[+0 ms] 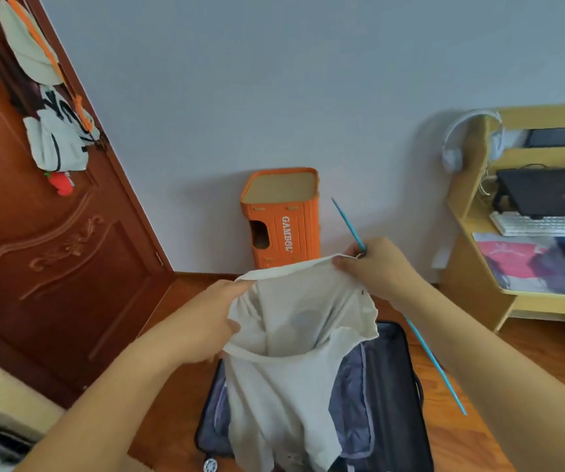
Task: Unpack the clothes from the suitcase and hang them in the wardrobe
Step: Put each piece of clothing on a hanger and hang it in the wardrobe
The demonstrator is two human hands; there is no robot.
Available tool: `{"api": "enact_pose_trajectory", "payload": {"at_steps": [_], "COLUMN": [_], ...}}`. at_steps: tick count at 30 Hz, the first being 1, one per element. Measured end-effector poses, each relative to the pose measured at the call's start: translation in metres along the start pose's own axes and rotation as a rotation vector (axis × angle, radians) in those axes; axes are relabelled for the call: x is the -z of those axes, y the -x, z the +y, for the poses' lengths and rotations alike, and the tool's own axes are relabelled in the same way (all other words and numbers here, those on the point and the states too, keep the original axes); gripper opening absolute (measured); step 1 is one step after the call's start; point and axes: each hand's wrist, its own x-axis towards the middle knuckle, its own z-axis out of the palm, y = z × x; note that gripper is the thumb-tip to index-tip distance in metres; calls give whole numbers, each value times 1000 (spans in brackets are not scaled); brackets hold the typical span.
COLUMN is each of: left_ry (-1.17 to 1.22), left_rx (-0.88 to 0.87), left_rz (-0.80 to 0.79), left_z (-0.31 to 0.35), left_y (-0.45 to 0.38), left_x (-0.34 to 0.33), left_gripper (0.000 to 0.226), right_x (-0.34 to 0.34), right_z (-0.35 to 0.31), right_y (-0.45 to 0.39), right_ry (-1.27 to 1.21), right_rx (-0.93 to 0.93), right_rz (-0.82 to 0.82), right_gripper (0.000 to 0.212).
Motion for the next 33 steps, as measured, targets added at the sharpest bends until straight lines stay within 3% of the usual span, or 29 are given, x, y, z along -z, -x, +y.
{"api": "enact_pose_trajectory", "payload": {"at_steps": [2,4,8,13,16,18,22,26,28,33], "left_ry": [-53,-180,-290,-319,-283,-318,-396,-609,-621,-489], "left_rx": [1,22,185,242,249,237,184,29,-15,-64], "left_rz": [-61,-75,-250,-281,-260,-233,-144,31,51,178], "left_z": [9,11,10,-6,-6,-3,14,37,44,61], "left_y": [-12,-35,-66,-84,-86,-86,-79,-58,-48,-31], "left_x": [0,-3,-9,-15,-14,-15,-14,-11,-8,13], "left_gripper": [76,78,79,75,54,55,69,75,73,37], "right_x": [-1,-6,1,41,50,33,-27,-71,-73,-62], "right_z": [15,29,49,45,27,12,-1,-5,-5,-15], "right_y": [2,4,19,68,91,95,74,49,43,33], "right_ry": [7,41,47,43,2,16,-73,65,-3,-99], "right_rx": [-6,-18,-14,48,28,55,31,54,87,211], "right_rz": [-88,-154,-27,-31,-191,-247,-42,-75,-21,-141], "right_gripper": [19,33,25,34,33,32,30,23,21,22]}}
